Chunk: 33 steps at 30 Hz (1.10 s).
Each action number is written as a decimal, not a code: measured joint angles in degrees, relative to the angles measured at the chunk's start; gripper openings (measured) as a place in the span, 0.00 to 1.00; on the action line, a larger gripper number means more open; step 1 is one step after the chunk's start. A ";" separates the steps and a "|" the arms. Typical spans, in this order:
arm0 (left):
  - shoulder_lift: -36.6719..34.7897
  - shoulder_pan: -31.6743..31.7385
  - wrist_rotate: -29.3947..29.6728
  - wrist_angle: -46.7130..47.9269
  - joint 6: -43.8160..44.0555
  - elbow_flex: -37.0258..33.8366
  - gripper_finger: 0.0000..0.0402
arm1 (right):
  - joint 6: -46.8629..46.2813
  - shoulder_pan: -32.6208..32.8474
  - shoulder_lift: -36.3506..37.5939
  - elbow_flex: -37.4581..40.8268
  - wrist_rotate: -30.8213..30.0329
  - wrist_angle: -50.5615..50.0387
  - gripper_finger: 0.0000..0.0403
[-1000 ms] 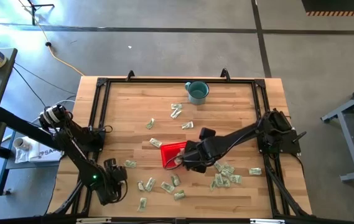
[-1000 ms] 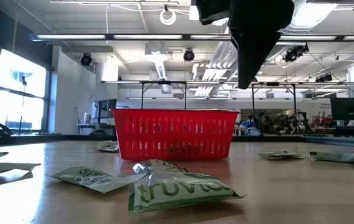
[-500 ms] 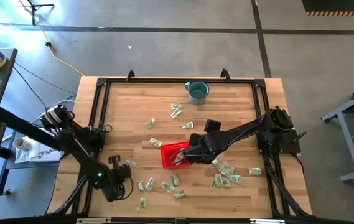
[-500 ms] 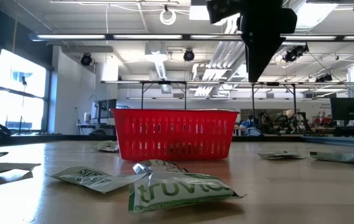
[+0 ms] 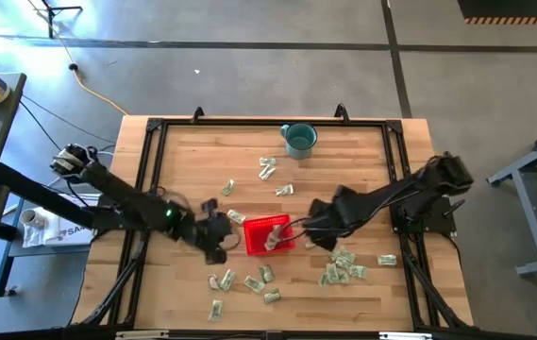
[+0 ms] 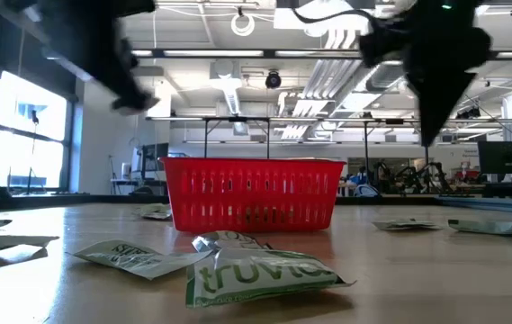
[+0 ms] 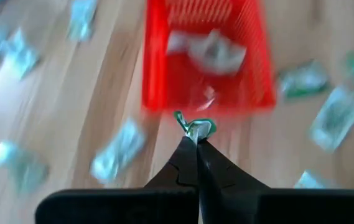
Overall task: Pick and place Stevia / Truvia into bins
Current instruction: Put the green truvia packet into the red bin, then put the green stevia packet into the red bin
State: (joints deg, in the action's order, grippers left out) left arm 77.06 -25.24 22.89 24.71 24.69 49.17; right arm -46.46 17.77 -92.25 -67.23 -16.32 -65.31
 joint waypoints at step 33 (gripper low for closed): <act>11.10 13.10 -23.60 -4.05 10.18 7.61 0.67 | 7.70 7.15 12.61 13.78 10.95 -0.68 0.75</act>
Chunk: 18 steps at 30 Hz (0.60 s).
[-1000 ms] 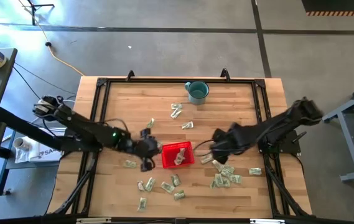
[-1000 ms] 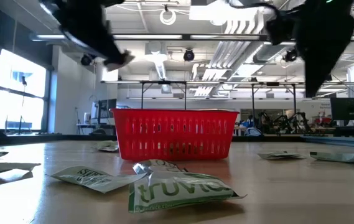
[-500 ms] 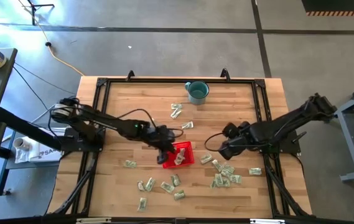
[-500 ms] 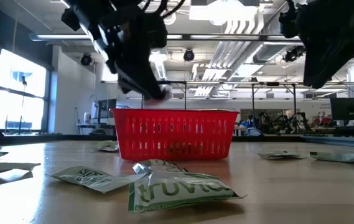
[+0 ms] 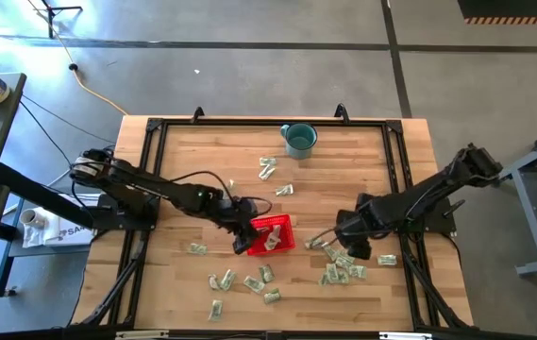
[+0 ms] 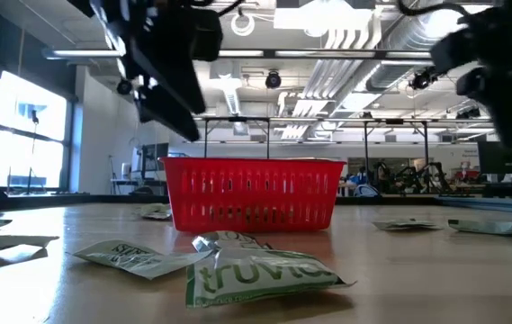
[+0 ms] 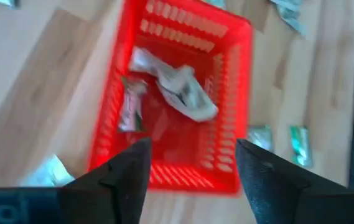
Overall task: Pick and place Stevia / Truvia into bins
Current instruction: Put the green stevia packet into the red bin
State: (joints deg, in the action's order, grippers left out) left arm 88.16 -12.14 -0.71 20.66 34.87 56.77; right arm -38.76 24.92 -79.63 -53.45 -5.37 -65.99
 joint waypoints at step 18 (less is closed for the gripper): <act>-1.44 -8.09 8.99 7.59 9.18 -0.04 0.70 | -15.04 24.88 2.05 12.33 11.29 11.19 0.75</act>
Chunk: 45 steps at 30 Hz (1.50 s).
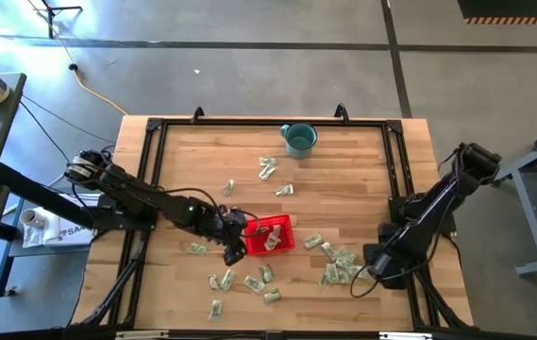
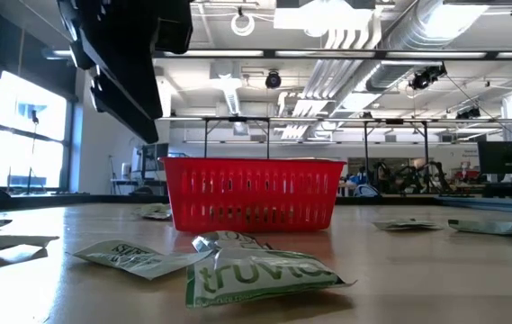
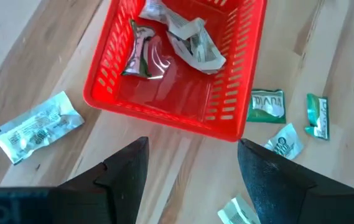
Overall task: Pick and place Stevia / Truvia into bins
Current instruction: Put the green stevia packet into the red bin
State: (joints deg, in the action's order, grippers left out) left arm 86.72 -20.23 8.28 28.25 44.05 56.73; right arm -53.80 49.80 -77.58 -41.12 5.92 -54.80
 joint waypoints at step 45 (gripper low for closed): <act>0.02 -2.93 -1.02 0.98 9.23 0.00 0.70 | -14.45 -15.54 -0.20 -3.10 -12.02 19.14 0.02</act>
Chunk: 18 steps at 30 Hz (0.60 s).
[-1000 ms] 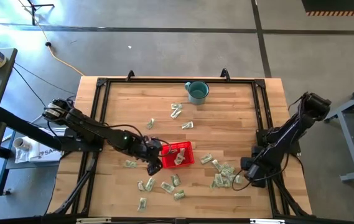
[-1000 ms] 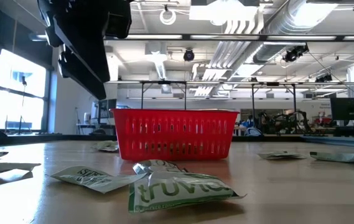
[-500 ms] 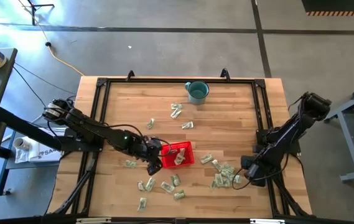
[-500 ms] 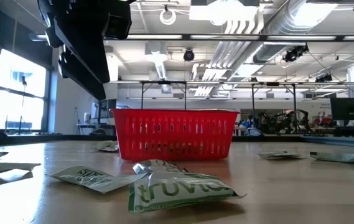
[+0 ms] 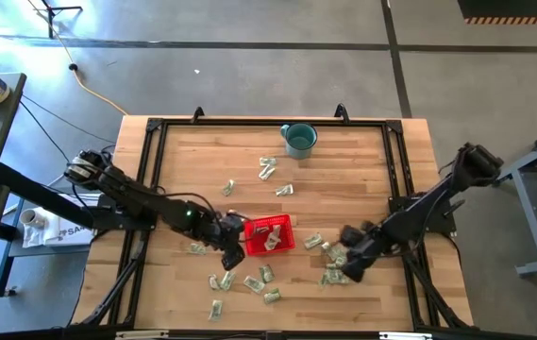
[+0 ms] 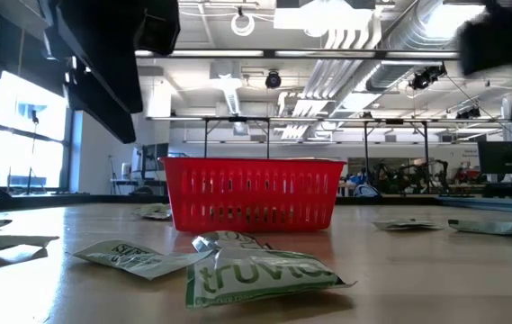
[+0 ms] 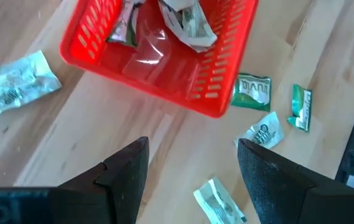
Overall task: Pick and place Stevia / Truvia into bins
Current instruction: Put the green stevia packet into the red bin
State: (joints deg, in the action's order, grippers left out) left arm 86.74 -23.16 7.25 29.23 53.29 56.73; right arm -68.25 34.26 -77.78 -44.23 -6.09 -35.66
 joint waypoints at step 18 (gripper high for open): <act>-2.60 -20.08 19.86 13.89 32.04 -0.01 0.70 | 33.45 -20.86 -24.90 -28.67 5.99 9.35 0.03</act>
State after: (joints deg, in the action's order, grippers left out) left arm 84.14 -43.24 27.11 43.12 85.33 56.72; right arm -34.80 13.40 -102.68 -72.89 -0.10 -26.30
